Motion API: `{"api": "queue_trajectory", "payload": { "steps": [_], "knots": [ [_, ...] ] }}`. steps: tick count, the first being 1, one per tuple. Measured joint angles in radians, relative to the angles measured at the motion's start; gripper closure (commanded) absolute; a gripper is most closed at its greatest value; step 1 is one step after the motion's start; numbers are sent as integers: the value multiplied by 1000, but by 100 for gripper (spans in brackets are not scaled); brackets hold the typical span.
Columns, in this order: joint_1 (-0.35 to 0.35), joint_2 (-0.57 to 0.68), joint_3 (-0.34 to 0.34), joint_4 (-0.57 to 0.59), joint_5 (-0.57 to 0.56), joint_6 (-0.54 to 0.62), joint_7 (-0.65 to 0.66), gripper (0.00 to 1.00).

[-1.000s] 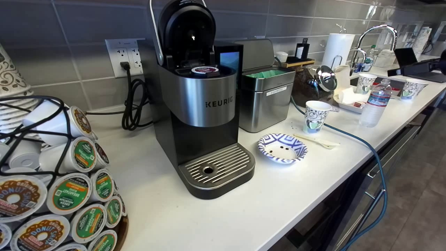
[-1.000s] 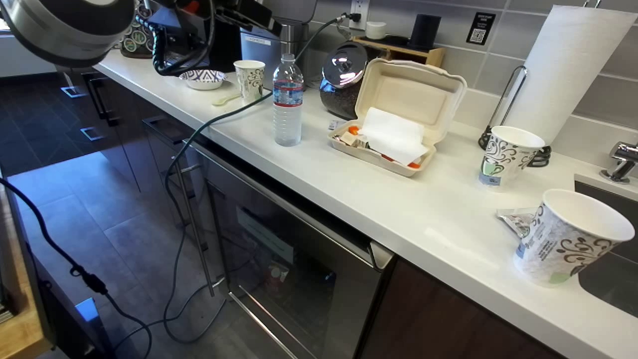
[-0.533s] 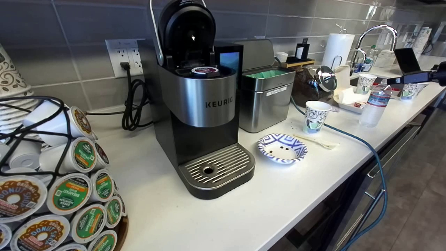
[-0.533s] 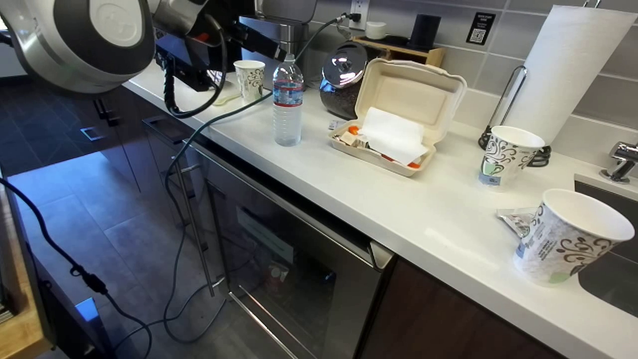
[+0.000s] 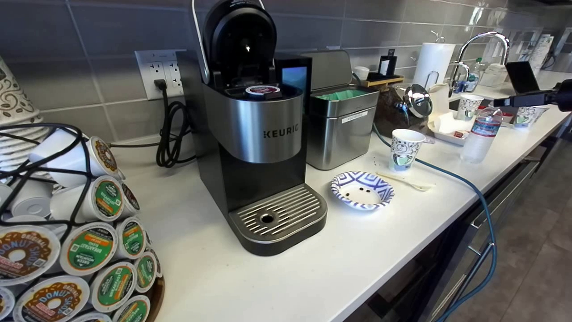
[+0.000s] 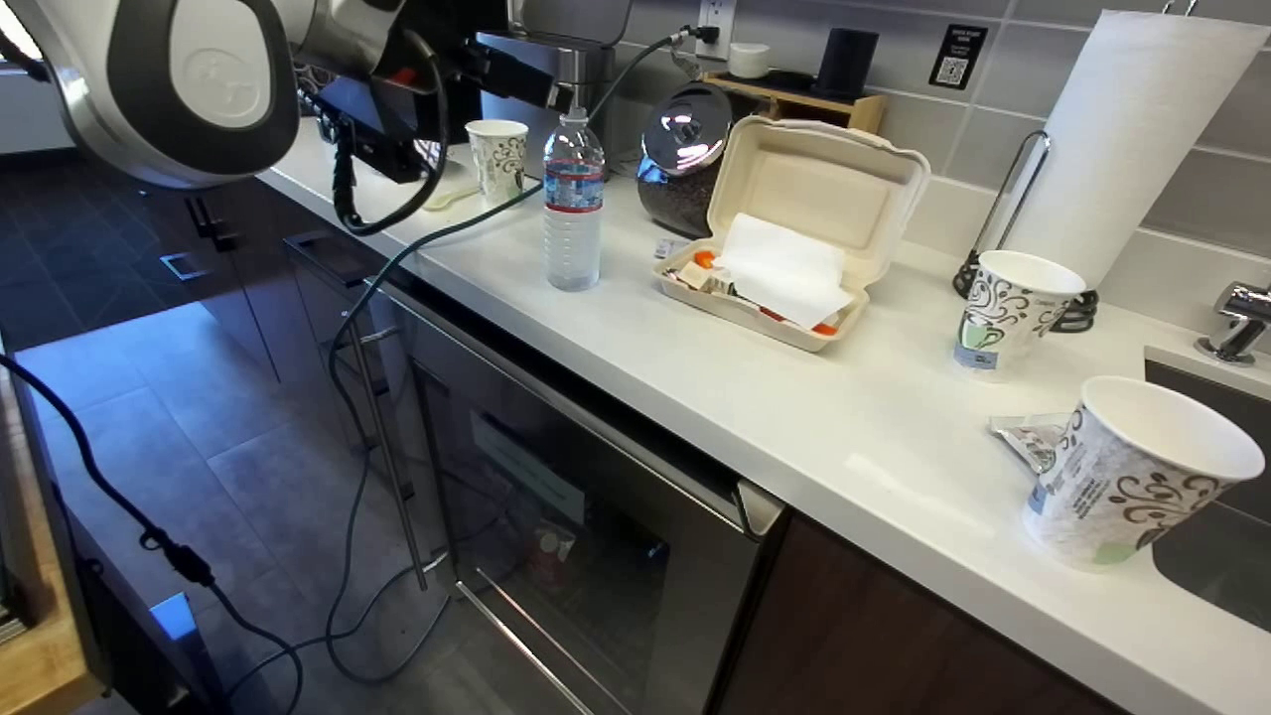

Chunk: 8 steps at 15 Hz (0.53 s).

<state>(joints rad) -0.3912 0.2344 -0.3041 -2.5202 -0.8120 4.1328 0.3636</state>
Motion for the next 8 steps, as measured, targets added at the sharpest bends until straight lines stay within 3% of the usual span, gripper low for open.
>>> {"api": "queue_trajectory", "payload": {
  "steps": [5,8],
  "knots": [
    [-7,22,2,-60,29,89,-80,0],
    [-29,15,54,-76,82,87,-111,0]
  ]
}}
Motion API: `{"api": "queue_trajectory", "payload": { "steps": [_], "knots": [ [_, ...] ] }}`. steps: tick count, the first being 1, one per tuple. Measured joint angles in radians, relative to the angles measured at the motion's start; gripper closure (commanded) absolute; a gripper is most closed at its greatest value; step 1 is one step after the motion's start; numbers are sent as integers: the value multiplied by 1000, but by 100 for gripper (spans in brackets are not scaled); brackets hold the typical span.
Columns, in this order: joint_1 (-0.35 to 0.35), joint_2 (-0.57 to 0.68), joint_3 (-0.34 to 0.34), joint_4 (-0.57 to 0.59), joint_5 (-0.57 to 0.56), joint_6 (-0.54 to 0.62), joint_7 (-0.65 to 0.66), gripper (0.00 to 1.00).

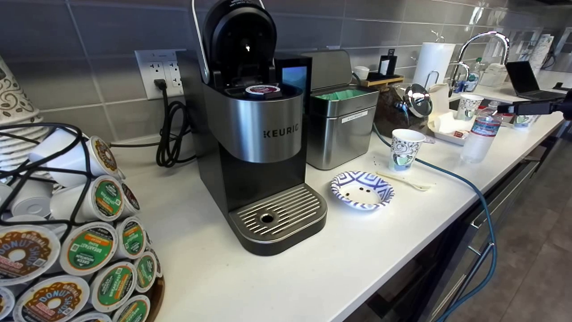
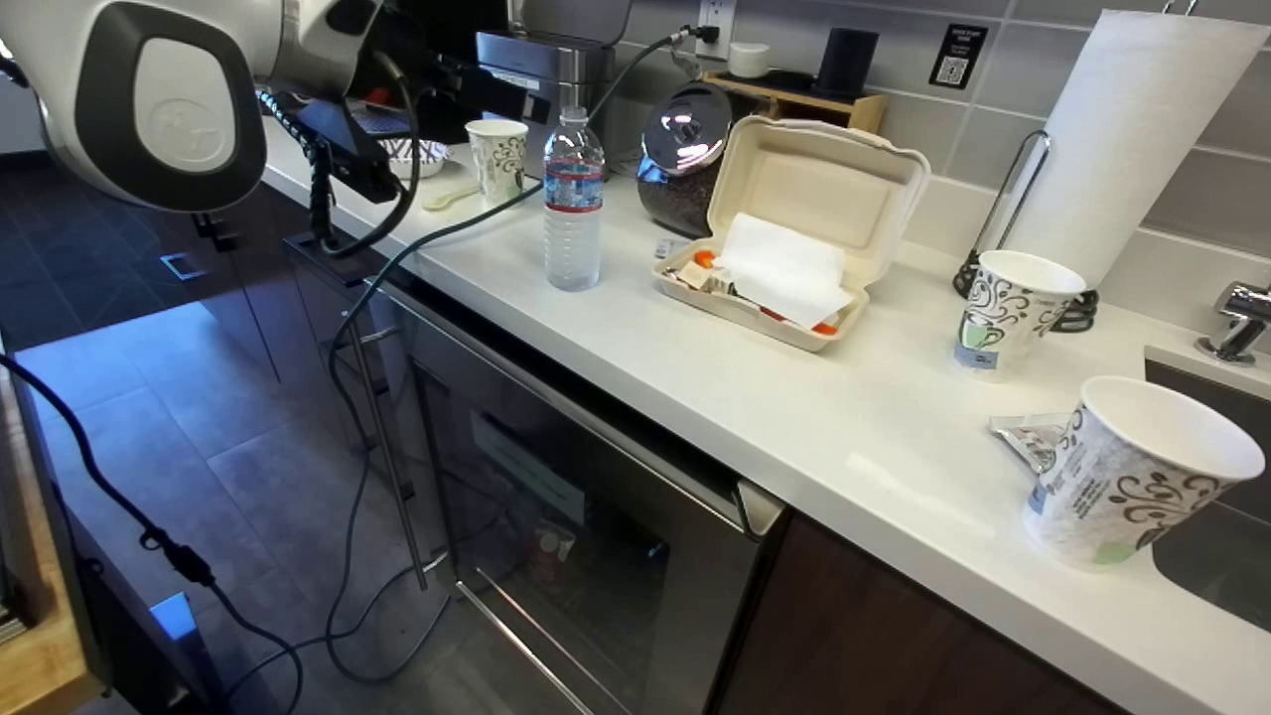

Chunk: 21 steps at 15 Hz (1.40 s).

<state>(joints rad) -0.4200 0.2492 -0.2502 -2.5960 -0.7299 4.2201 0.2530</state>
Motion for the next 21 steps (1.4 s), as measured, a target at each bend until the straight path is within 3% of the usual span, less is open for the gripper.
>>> {"api": "queue_trajectory", "payload": {
  "steps": [3,8,14,21],
  "knots": [
    [-2,-4,49,-8,161,-1,-57,0],
    [4,-4,47,-6,171,-1,-64,0],
    [-38,26,89,73,-52,-4,-50,0],
    [-93,118,111,151,-29,-4,-53,0]
  ]
}}
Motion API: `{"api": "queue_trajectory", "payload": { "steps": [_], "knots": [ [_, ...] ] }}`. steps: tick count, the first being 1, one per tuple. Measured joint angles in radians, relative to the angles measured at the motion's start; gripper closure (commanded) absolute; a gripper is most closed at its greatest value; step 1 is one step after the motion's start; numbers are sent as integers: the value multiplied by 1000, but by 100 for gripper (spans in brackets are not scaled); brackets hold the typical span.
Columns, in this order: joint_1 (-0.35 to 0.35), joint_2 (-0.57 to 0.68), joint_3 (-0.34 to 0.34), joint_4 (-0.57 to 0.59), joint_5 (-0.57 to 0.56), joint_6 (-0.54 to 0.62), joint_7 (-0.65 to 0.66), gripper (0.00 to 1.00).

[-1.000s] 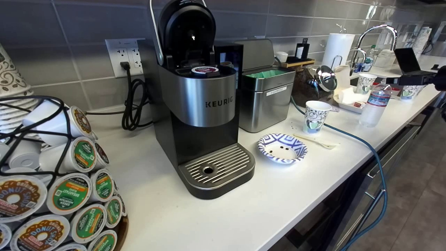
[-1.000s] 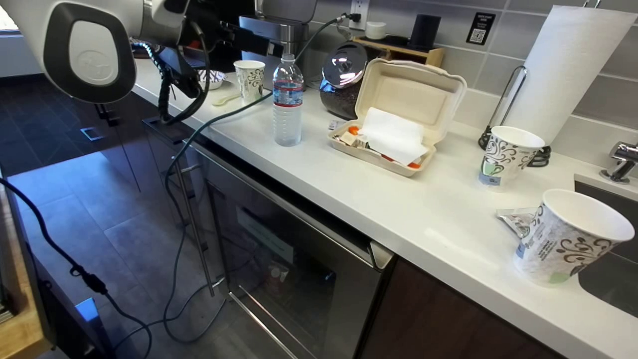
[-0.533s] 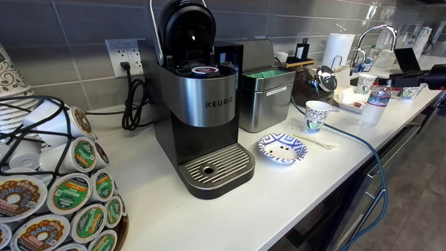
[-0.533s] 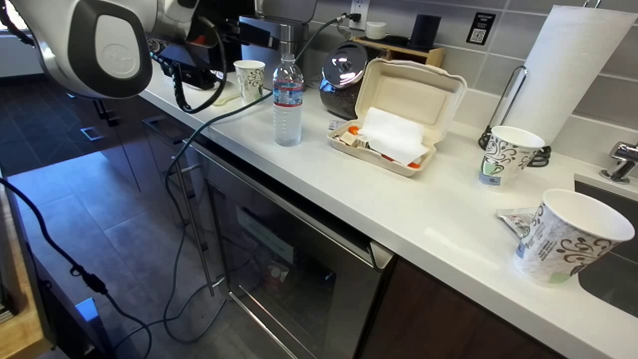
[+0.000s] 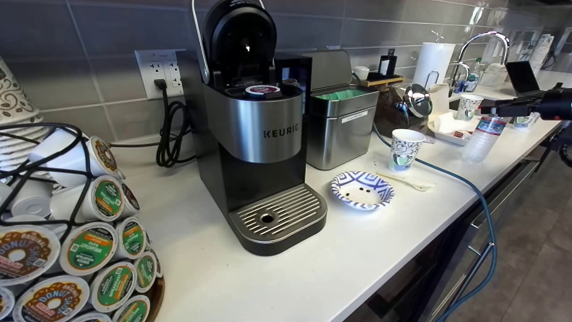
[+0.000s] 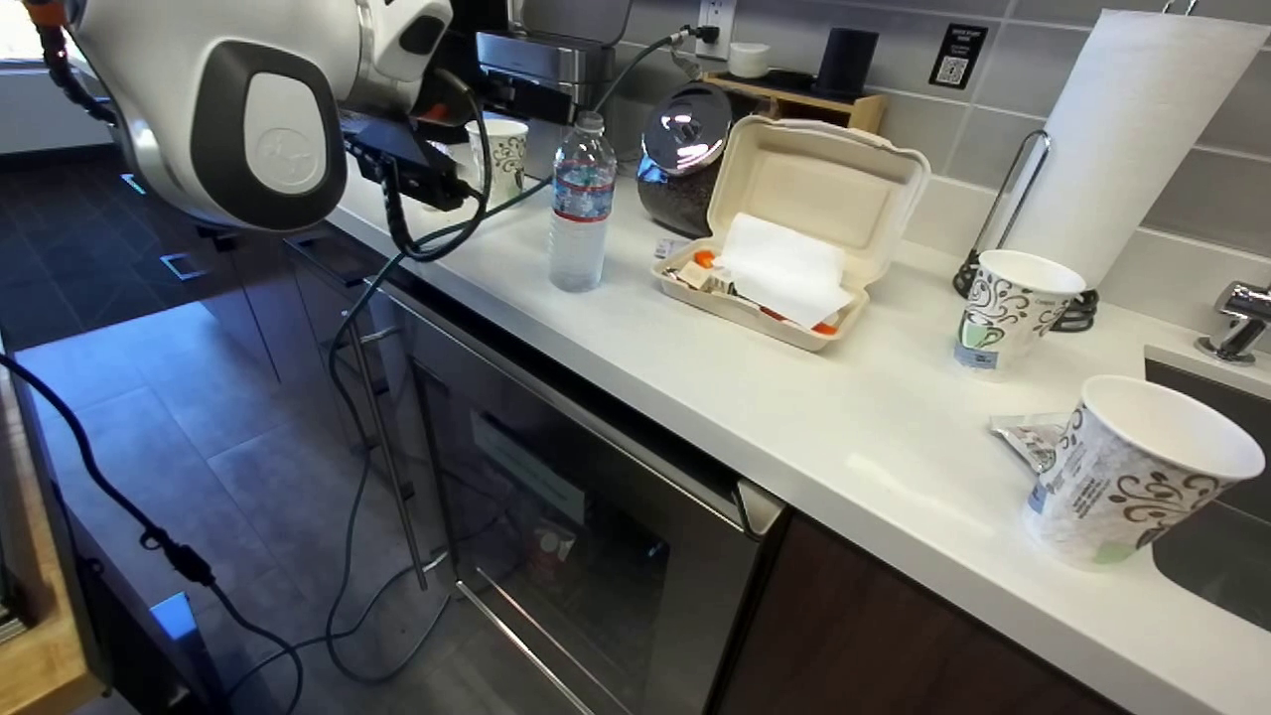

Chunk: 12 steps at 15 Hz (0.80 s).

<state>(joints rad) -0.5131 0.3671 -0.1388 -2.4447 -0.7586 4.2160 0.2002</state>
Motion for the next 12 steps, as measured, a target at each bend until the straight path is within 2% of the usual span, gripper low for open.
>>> {"api": "queue_trajectory", "payload": {
  "steps": [3,7,10,12],
  "knots": [
    [-40,-1,58,16,-43,0,5,0],
    [-119,-25,197,30,-128,0,7,0],
    [-199,-43,295,42,-132,0,8,0],
    [-234,-52,310,42,-106,0,2,0]
  ]
}}
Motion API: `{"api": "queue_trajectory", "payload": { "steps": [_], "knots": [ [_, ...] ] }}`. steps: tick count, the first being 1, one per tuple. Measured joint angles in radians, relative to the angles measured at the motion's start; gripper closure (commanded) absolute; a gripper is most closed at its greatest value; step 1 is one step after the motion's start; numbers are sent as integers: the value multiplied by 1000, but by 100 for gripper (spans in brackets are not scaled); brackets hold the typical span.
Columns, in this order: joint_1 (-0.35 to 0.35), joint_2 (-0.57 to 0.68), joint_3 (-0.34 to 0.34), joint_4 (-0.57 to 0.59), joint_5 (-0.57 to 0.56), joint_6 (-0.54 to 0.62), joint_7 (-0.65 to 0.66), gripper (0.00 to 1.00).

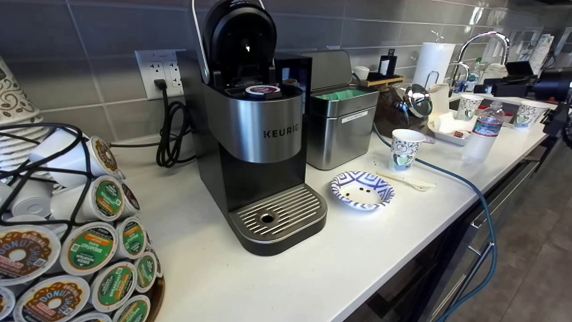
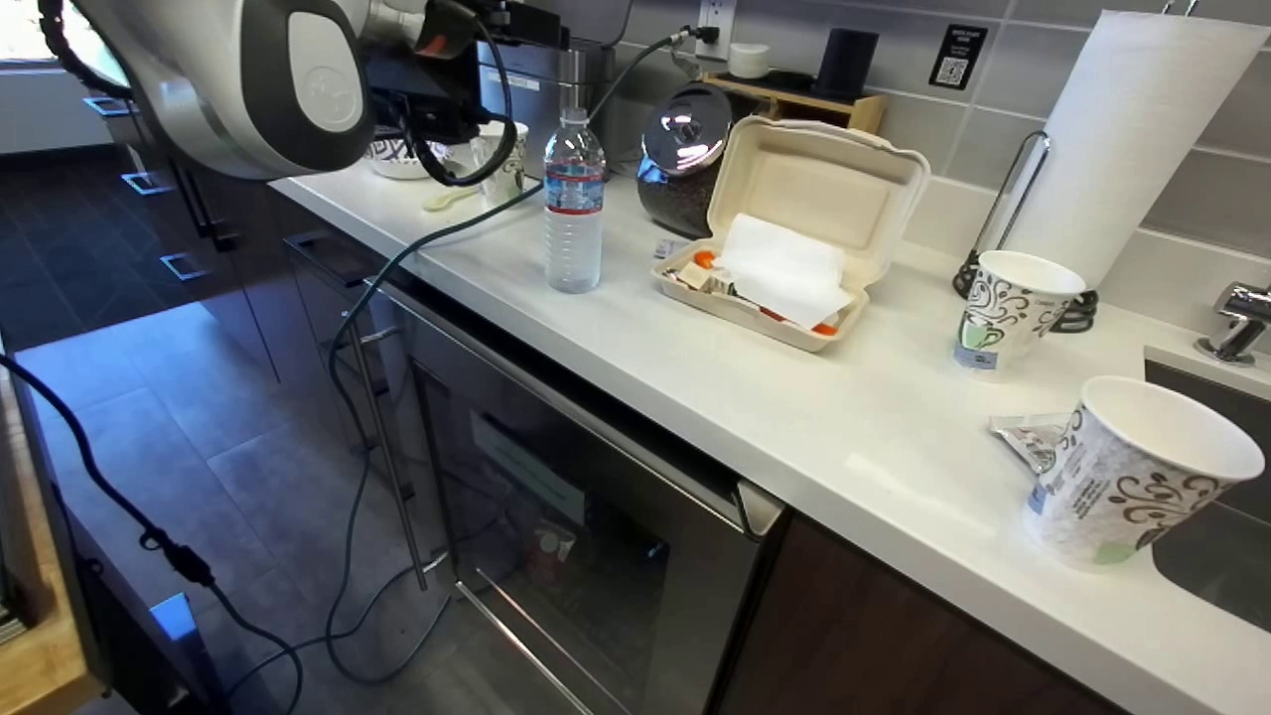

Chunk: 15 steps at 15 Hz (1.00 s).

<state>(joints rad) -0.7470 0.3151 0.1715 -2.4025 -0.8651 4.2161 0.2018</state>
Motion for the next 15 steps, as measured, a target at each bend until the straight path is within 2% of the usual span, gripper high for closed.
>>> {"api": "queue_trajectory", "payload": {
  "steps": [4,9,15],
  "knots": [
    [-42,1,-21,-13,67,0,-27,0],
    [-42,31,-39,-45,131,0,-59,0],
    [131,81,-196,-57,277,0,-61,3]
  ]
}}
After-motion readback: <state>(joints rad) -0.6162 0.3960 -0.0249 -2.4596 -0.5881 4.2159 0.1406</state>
